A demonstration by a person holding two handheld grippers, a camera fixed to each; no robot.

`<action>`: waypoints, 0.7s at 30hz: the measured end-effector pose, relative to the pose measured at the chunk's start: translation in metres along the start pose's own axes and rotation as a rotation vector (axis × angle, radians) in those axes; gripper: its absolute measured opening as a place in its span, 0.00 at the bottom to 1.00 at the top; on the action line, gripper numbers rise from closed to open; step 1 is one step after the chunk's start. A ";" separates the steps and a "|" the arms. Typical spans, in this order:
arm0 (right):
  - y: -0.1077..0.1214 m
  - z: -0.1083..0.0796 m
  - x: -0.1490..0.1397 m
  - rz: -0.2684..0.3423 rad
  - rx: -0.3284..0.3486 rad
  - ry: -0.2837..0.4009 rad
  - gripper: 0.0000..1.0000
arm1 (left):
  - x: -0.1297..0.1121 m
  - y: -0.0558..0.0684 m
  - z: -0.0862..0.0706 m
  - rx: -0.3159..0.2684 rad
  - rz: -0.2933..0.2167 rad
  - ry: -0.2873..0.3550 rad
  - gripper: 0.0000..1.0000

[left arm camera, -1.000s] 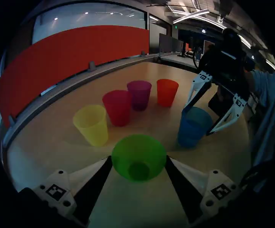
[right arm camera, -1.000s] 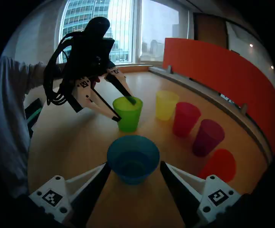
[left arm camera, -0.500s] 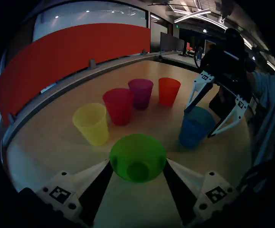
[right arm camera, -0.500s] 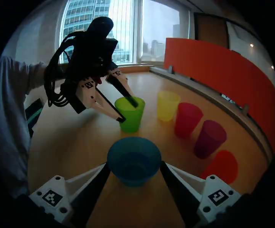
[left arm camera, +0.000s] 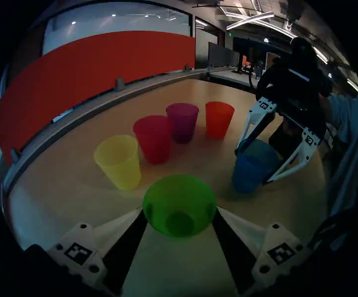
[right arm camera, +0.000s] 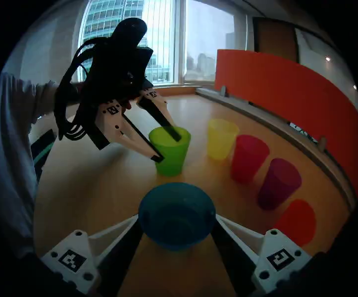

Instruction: Pour water

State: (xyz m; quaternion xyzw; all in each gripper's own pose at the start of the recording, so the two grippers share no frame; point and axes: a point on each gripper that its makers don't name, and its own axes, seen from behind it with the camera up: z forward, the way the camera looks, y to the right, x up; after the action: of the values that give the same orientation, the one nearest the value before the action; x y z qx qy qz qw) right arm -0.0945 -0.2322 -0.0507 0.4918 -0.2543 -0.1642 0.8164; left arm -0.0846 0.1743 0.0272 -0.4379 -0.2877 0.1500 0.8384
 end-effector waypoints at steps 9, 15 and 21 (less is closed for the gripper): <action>-0.006 -0.002 0.005 0.027 0.006 0.026 0.90 | 0.004 0.004 -0.004 0.002 -0.002 0.018 0.87; -0.007 -0.012 0.015 0.031 -0.010 0.055 0.90 | 0.009 0.006 -0.011 0.013 -0.004 0.039 0.87; -0.002 -0.029 0.030 0.051 -0.038 0.092 0.90 | 0.022 0.011 -0.022 0.024 -0.011 0.088 0.87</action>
State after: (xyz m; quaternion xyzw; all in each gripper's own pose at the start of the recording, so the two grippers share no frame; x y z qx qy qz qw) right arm -0.0528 -0.2278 -0.0564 0.4766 -0.2258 -0.1253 0.8403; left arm -0.0533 0.1770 0.0160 -0.4323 -0.2509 0.1294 0.8564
